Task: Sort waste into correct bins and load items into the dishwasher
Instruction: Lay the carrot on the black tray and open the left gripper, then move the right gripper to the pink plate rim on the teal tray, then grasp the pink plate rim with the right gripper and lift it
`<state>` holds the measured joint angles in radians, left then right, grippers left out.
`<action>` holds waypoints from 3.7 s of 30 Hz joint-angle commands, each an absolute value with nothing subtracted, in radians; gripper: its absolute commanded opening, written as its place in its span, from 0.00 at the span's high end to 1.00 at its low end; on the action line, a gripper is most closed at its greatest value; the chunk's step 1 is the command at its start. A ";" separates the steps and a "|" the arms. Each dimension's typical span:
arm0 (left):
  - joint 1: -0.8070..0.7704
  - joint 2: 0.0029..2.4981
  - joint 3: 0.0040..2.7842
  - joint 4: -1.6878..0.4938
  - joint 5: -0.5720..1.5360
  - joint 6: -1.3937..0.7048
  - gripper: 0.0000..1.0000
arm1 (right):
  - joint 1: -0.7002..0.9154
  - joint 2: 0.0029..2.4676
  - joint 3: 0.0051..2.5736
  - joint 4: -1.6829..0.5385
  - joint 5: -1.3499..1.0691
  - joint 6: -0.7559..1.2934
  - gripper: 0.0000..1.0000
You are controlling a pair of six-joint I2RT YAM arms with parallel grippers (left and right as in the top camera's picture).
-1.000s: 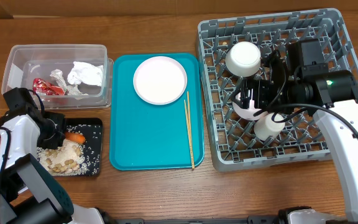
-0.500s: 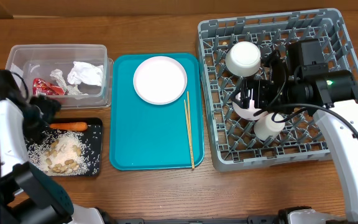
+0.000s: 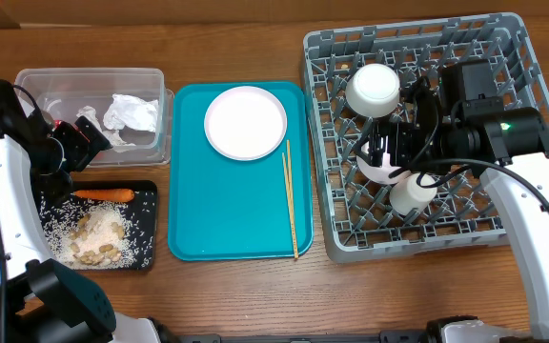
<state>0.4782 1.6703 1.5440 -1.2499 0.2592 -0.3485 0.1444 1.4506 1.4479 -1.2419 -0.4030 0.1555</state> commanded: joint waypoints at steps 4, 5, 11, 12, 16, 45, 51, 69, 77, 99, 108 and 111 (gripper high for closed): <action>0.476 1.660 1.566 -1.262 0.316 -0.315 0.00 | 0.144 1.456 1.452 -1.193 -0.406 0.162 0.00; 0.476 1.660 1.566 -1.261 0.323 -0.315 0.00 | 0.144 1.456 1.452 -1.200 -0.406 0.161 0.00; 0.476 1.660 1.566 -1.251 0.323 -0.315 0.00 | 0.144 1.456 1.452 -1.182 -0.458 0.162 0.00; 0.476 1.660 1.566 -1.252 0.323 -0.315 0.00 | 0.144 1.456 1.452 -1.172 -0.469 0.173 0.00; 0.477 1.660 1.566 -1.252 0.322 -0.315 0.00 | 0.167 1.456 1.452 -1.114 -0.468 0.215 0.05; 0.476 1.660 1.566 -1.252 0.322 -0.314 0.00 | 0.669 1.965 1.452 -0.339 0.304 0.377 0.16; 0.476 1.660 1.566 -1.252 0.322 -0.315 0.00 | 0.669 2.042 1.452 -0.297 0.339 0.395 0.15; 0.477 1.660 1.566 -1.252 0.322 -0.315 0.00 | 0.669 2.163 1.452 -0.241 0.242 0.424 0.24; 0.476 1.660 1.566 -1.252 0.322 -0.315 0.00 | 0.669 2.163 1.452 -0.278 0.178 0.443 0.29; 0.476 1.660 1.566 -1.252 0.322 -0.315 0.00 | 0.661 2.172 1.452 -0.257 0.251 0.446 0.44; 0.477 1.660 1.566 -1.252 0.322 -0.315 0.00 | 0.661 2.232 1.452 -0.202 0.299 0.451 0.44; 0.476 1.660 1.566 -1.252 0.322 -0.315 0.00 | 0.661 2.241 1.452 -0.190 0.299 0.450 0.44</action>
